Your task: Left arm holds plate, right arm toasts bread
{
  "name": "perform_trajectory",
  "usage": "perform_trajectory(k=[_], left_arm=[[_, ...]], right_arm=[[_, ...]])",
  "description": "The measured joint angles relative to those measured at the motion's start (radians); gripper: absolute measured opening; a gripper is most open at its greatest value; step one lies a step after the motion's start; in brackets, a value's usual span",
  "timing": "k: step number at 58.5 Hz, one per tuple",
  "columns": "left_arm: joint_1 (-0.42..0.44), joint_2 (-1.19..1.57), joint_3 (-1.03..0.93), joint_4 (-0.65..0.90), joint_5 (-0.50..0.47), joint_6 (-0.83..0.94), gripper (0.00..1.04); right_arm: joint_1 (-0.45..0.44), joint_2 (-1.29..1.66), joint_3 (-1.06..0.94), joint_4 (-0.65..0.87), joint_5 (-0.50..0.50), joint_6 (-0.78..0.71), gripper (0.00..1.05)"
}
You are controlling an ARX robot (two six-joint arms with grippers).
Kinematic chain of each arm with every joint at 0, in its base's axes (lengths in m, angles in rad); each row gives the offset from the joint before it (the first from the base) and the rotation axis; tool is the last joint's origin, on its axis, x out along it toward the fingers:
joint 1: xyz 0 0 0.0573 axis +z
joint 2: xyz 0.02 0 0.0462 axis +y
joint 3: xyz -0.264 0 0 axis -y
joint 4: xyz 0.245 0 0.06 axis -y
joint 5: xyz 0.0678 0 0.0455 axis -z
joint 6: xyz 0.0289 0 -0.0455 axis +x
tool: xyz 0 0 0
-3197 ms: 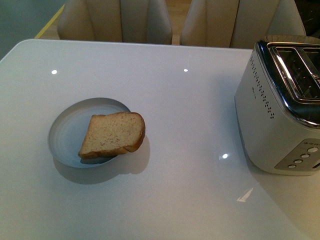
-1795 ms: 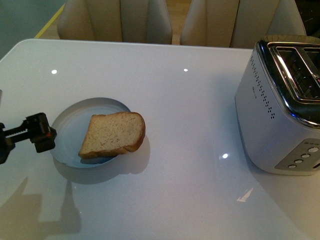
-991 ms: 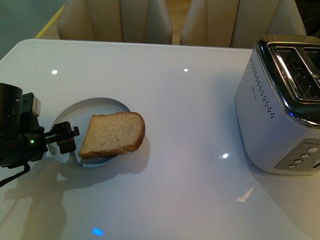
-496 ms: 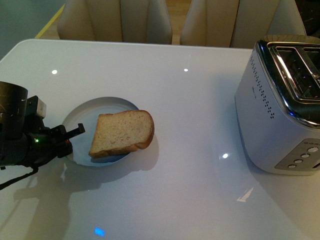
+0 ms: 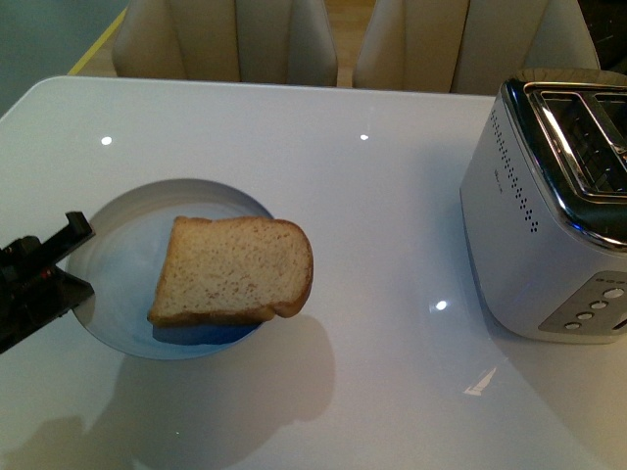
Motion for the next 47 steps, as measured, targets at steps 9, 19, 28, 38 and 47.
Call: perform_trajectory(k=[9,19,28,38,47], left_arm=[[-0.05,-0.183,0.006,-0.158,-0.003,-0.044,0.03],[-0.138,-0.333,0.085,-0.334,-0.023,-0.123,0.03],[-0.239,-0.401,0.198,-0.455,-0.047,-0.203,0.03],[-0.334,-0.446,0.254,-0.544,-0.066,-0.263,0.03],[-0.402,-0.478,0.275,-0.606,-0.084,-0.304,0.03]], right_arm=[[0.0,0.0,0.0,0.0,0.0,0.0,0.96],[0.0,0.0,0.0,0.0,0.0,0.0,0.96],[0.0,0.0,0.0,0.0,0.0,0.0,0.96],[0.0,0.0,0.0,0.0,0.0,0.0,0.96],[0.0,0.0,0.0,0.0,0.0,0.0,0.96]])
